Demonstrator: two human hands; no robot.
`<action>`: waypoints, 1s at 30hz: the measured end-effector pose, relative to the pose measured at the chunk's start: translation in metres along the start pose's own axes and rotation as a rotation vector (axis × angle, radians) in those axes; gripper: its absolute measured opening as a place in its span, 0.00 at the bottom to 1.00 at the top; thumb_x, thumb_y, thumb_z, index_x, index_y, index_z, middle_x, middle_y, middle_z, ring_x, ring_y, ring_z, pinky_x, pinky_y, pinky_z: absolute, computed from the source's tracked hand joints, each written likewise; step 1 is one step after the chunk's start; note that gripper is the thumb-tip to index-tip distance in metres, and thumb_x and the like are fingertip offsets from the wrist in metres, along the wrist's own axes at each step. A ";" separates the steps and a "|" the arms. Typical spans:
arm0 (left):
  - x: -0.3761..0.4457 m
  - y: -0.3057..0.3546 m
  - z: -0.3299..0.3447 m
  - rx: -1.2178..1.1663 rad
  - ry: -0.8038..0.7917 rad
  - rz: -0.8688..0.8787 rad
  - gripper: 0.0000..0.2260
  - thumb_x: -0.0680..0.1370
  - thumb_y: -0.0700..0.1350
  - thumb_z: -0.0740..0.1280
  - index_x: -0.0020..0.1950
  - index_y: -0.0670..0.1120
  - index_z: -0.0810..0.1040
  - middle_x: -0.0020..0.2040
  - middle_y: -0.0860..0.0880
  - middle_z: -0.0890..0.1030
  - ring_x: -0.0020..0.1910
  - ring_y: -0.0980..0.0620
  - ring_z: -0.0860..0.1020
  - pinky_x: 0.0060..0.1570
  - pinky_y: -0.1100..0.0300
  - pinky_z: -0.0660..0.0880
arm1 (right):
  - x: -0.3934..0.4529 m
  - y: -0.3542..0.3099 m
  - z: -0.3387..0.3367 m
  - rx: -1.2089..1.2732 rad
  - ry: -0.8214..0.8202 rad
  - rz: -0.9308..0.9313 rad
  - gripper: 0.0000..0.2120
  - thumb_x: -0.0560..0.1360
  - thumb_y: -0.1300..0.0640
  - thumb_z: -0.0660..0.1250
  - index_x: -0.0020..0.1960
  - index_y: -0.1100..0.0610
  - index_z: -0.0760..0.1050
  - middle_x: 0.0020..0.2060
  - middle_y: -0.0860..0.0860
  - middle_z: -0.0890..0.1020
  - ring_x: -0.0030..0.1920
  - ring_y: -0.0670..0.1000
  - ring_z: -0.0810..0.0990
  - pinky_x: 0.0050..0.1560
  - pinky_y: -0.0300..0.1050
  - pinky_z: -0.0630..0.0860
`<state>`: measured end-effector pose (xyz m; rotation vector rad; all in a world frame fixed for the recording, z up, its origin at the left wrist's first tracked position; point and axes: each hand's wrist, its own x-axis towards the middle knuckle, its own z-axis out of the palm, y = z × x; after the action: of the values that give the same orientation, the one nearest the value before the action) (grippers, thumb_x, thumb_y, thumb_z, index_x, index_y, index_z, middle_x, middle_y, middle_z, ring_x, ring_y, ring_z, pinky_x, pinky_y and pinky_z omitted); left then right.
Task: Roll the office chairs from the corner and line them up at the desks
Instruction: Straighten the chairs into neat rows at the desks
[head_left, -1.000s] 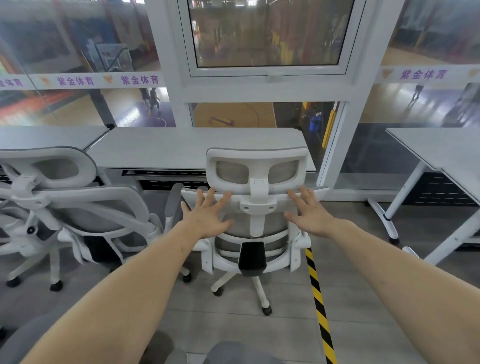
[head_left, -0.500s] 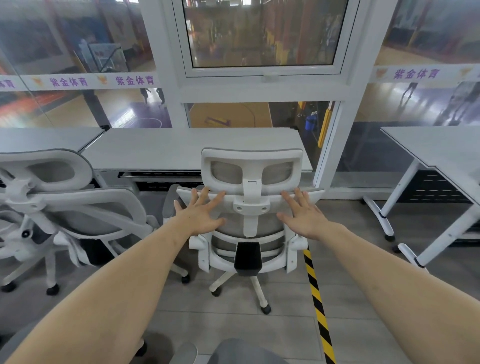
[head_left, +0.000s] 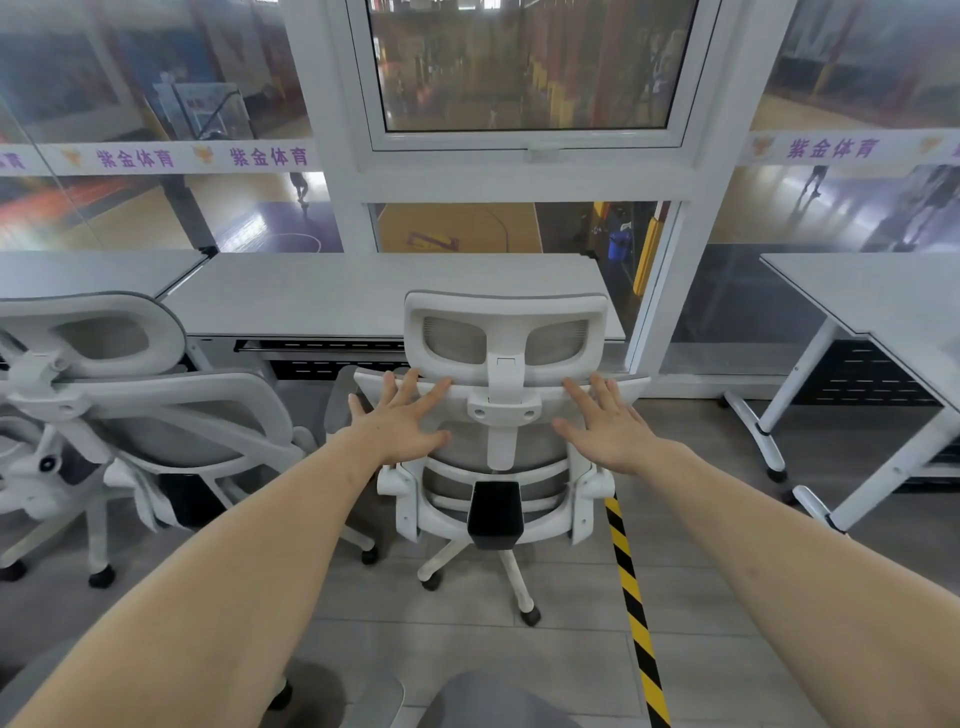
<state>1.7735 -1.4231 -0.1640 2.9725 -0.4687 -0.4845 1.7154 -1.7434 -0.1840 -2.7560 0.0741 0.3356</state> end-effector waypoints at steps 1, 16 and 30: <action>0.000 0.001 0.000 -0.008 -0.003 -0.001 0.36 0.80 0.68 0.58 0.79 0.73 0.37 0.83 0.54 0.33 0.81 0.44 0.30 0.73 0.25 0.37 | 0.000 0.000 0.000 -0.005 -0.003 0.006 0.36 0.82 0.31 0.51 0.83 0.38 0.39 0.83 0.49 0.35 0.82 0.53 0.32 0.81 0.61 0.42; 0.005 -0.005 0.000 0.039 -0.007 0.011 0.36 0.80 0.68 0.59 0.77 0.75 0.35 0.83 0.54 0.32 0.82 0.44 0.31 0.74 0.24 0.39 | -0.002 -0.006 -0.002 -0.058 -0.008 0.017 0.36 0.82 0.31 0.50 0.83 0.38 0.36 0.83 0.50 0.33 0.82 0.55 0.31 0.80 0.62 0.41; -0.062 0.029 -0.026 0.092 0.096 0.067 0.26 0.84 0.54 0.57 0.83 0.56 0.58 0.81 0.46 0.61 0.79 0.43 0.62 0.72 0.38 0.64 | -0.068 -0.058 -0.022 -0.147 0.198 0.050 0.24 0.81 0.46 0.57 0.75 0.52 0.69 0.71 0.54 0.72 0.70 0.59 0.71 0.67 0.60 0.70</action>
<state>1.7177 -1.4302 -0.1170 3.0383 -0.5944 -0.3205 1.6598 -1.6968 -0.1276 -2.9296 0.1759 0.0833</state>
